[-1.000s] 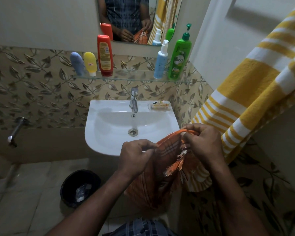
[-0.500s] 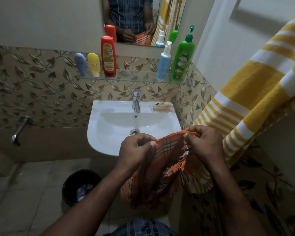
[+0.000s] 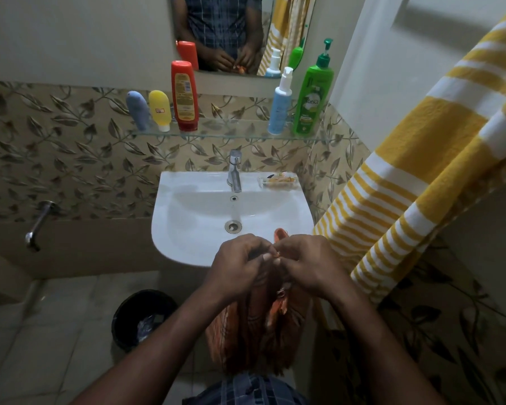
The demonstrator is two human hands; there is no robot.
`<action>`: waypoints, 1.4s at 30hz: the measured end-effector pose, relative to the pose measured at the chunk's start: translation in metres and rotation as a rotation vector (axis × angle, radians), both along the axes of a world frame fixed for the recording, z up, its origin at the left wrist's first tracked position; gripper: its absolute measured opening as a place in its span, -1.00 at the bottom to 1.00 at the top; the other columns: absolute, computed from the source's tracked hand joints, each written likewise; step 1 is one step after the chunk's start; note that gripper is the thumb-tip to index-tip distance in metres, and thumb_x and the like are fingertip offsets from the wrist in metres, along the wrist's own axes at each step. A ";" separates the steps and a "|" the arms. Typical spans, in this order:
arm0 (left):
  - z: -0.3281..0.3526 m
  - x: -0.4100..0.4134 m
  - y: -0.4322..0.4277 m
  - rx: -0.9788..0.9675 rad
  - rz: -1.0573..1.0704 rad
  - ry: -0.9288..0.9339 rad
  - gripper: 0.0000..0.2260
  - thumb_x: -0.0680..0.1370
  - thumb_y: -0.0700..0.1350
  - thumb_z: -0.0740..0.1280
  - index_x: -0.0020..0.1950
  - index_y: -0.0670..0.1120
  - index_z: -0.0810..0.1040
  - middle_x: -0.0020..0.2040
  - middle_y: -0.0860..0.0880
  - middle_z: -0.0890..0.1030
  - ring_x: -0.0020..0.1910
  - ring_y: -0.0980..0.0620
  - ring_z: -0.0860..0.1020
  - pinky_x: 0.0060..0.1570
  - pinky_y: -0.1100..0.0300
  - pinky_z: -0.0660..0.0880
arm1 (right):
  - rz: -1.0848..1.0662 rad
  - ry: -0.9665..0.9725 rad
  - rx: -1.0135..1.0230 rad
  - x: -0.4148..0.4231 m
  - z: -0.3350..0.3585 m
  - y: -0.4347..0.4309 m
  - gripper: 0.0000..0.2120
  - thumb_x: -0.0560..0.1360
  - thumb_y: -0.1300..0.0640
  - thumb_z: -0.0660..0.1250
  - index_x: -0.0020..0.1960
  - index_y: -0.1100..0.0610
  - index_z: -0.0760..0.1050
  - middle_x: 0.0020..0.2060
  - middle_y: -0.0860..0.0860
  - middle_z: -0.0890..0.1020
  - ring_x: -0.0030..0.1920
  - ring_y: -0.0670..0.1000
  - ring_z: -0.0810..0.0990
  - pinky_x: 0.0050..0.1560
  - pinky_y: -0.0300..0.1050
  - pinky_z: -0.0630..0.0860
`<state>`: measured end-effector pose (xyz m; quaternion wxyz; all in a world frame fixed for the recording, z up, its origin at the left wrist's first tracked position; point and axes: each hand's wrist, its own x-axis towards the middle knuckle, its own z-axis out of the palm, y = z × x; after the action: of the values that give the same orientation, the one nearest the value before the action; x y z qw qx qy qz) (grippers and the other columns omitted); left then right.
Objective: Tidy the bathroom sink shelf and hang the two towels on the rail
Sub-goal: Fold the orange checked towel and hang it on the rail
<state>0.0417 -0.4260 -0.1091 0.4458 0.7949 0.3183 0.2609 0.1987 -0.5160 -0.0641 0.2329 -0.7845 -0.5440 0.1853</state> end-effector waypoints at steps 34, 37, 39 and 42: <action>-0.022 -0.008 0.012 0.151 0.286 -0.065 -0.77 0.48 -0.13 0.34 0.02 -0.06 0.77 -0.06 0.07 0.73 -0.03 0.08 0.66 0.05 0.15 0.58 | -0.209 0.243 0.268 0.033 0.046 -0.030 -0.88 0.52 0.26 0.52 -0.16 0.08 0.71 -0.29 -0.01 0.74 -0.32 -0.07 0.72 -0.31 -0.25 0.59; -0.021 -0.017 0.020 -0.123 0.120 -0.048 -0.83 0.51 -0.03 0.35 -0.04 0.00 0.73 -0.15 0.10 0.74 -0.09 0.09 0.69 0.03 0.08 0.58 | -0.307 0.188 0.289 0.039 0.037 -0.028 -0.87 0.52 0.23 0.52 -0.17 0.04 0.70 -0.30 -0.04 0.74 -0.32 -0.05 0.73 -0.28 -0.11 0.65; -0.020 -0.023 0.027 -0.171 -0.005 0.001 -0.84 0.53 0.02 0.34 -0.08 0.01 0.69 -0.19 0.07 0.71 -0.14 0.05 0.66 -0.03 0.06 0.55 | -0.352 0.127 0.300 0.043 0.030 -0.026 -0.88 0.50 0.19 0.54 -0.18 0.02 0.71 -0.30 -0.08 0.73 -0.28 -0.02 0.72 -0.19 -0.04 0.67; -0.017 -0.029 0.032 -0.149 -0.058 0.024 -0.83 0.56 0.04 0.30 -0.13 0.01 0.62 -0.30 0.18 0.59 -0.26 0.18 0.52 -0.13 0.13 0.42 | -0.363 0.079 0.262 0.043 0.026 -0.024 -0.85 0.48 0.17 0.54 -0.23 0.00 0.68 -0.31 -0.11 0.71 -0.26 -0.03 0.70 -0.13 -0.04 0.65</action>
<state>0.0125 -0.3942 -0.1263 0.5074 0.7714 0.3189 0.2141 0.2414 -0.5404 -0.0382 0.3836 -0.8247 -0.4036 0.0987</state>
